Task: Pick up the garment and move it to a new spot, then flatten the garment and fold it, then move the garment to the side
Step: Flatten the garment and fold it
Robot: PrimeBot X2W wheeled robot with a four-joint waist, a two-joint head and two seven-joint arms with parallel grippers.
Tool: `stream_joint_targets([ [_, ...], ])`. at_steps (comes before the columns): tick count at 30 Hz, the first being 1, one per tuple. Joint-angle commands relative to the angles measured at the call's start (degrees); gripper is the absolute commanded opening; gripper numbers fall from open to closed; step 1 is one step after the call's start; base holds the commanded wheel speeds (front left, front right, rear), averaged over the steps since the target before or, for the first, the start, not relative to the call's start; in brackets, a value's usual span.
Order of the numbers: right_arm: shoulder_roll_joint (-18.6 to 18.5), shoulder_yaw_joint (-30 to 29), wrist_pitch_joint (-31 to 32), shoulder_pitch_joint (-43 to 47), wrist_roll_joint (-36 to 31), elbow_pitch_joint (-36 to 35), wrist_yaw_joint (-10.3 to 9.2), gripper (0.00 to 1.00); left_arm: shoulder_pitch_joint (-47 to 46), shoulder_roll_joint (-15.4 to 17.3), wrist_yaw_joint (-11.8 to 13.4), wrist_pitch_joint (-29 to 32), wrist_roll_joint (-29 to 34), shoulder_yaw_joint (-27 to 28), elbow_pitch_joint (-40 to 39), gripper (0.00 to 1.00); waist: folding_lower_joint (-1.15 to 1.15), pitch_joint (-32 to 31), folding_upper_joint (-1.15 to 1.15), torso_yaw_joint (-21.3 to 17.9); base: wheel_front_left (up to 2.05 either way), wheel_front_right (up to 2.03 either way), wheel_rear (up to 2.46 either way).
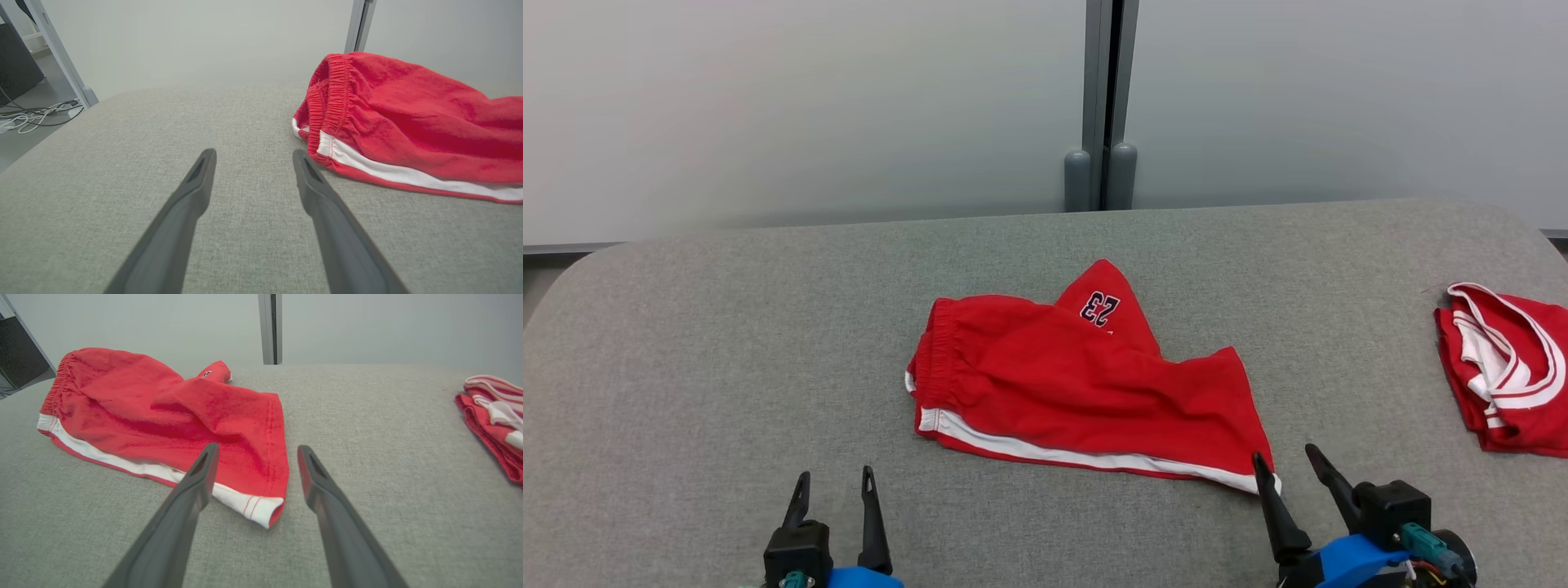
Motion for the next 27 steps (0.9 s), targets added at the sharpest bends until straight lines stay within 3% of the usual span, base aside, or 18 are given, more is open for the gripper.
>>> stream_joint_targets([
  [1,-0.2,-0.3,0.0,0.3,-0.1,-0.5,-0.02,1.00,0.4,-0.1,0.2,-0.1,0.1,0.3,-0.5,1.00,0.00,0.0,0.00,0.0,0.00,0.00,0.00],
  [8,-0.2,-1.9,0.0,0.7,-0.4,-4.7,-0.02,1.00,1.3,-0.1,1.1,-0.1,0.7,2.0,-5.2,1.00,0.00,-0.7,0.00,-0.2,0.00,0.00,0.00],
  [15,-0.1,-3.6,0.0,-0.1,0.2,-7.5,-0.02,1.00,1.6,-0.1,-0.2,-0.1,2.2,3.6,-7.8,1.00,0.00,-2.1,0.00,-0.2,0.00,0.00,0.00],
  [21,-0.1,-2.8,0.0,1.1,0.4,-6.1,-0.01,1.00,2.1,-0.1,-1.1,-0.1,1.8,3.9,-7.5,1.00,0.00,-2.6,0.00,-0.1,0.00,0.00,0.00],
  [27,-0.2,1.7,0.0,1.7,2.8,0.8,-0.02,1.00,2.5,-0.1,-1.5,-0.1,0.9,2.2,-5.8,1.00,0.00,-1.6,0.00,0.6,0.00,0.00,0.00],
])
